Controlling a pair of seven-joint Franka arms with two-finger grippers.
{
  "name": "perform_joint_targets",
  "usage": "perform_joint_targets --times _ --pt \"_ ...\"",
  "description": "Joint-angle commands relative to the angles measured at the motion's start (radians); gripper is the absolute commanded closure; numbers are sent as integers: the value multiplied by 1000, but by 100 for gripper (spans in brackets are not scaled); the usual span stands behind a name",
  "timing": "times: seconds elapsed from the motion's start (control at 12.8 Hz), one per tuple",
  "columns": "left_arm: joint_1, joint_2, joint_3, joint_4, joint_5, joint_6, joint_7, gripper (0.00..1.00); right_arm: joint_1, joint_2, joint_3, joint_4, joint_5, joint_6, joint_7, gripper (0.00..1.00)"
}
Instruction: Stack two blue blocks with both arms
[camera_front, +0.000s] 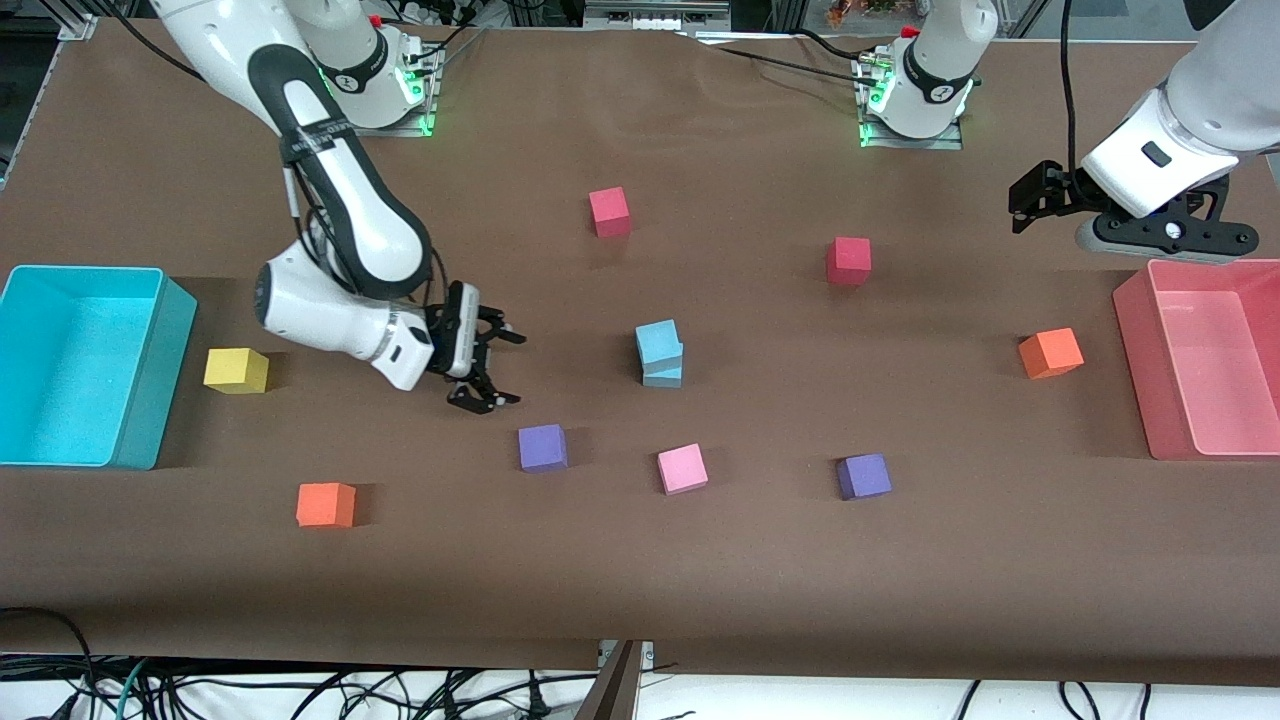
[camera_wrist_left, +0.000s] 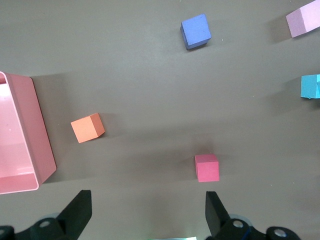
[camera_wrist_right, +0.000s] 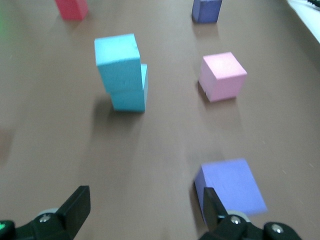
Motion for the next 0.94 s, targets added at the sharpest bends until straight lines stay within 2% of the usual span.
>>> perform_joint_targets --times 0.0,0.31,0.55,0.7,0.86 --pt "4 -2 11 1 -23 -5 20 0 -43 -101 -26 -39 -151 -103 101 0" --pt "4 9 11 9 -44 -10 18 0 -98 -212 -49 -40 -388 -228 378 0" --pt "6 24 13 28 -55 -10 20 0 -135 -286 -57 -40 -489 -314 535 0" --pt "5 25 11 31 -55 -10 15 0 -144 -355 -63 -39 -596 -389 711 0" --pt "4 25 11 31 -55 -14 14 0 -147 -417 -64 -37 -667 -461 906 0"
